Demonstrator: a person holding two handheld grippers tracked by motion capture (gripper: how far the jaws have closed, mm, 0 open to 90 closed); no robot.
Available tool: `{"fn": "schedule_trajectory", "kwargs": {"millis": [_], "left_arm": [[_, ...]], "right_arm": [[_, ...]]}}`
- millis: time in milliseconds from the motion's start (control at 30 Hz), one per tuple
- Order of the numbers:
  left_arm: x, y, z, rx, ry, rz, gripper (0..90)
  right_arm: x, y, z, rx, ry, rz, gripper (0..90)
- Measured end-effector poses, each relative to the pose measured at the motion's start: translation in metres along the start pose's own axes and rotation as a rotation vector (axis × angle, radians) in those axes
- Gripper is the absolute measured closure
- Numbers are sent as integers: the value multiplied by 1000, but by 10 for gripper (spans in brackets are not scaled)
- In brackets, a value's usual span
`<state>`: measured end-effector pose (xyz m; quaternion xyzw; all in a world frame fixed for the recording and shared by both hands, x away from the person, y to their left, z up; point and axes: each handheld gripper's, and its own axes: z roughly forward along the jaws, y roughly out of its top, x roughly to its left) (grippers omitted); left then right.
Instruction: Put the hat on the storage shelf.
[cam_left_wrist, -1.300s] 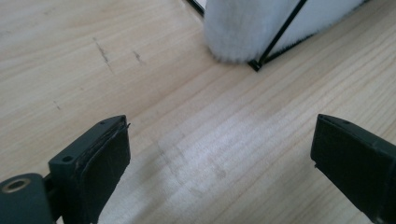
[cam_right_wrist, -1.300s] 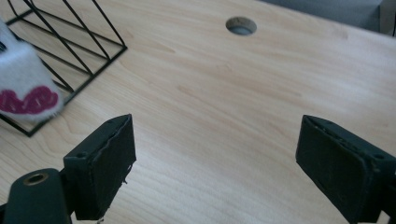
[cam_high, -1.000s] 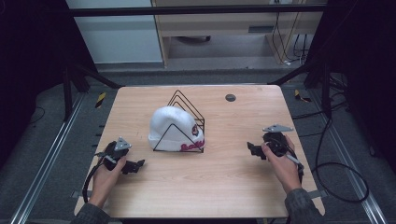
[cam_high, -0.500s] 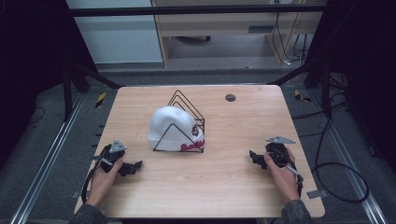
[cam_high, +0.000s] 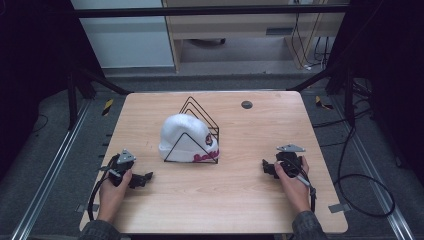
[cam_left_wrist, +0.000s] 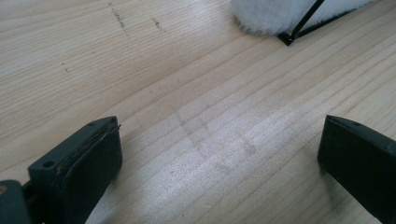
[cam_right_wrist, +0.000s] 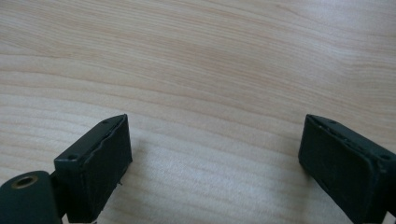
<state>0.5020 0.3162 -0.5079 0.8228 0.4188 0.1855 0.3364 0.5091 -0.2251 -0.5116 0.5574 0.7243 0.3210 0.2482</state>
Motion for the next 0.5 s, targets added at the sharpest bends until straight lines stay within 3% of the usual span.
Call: {"fn": "schedule_trajectory", "kwargs": {"millis": [267, 500], "left_arm": [[-2, 2, 2, -2, 10, -14, 0], [-2, 2, 2, -3, 10, -14, 0]], "right_arm": [[17, -14, -15, -2, -9, 13, 97], [19, -14, -15, 1, -31, 30, 92]]}}
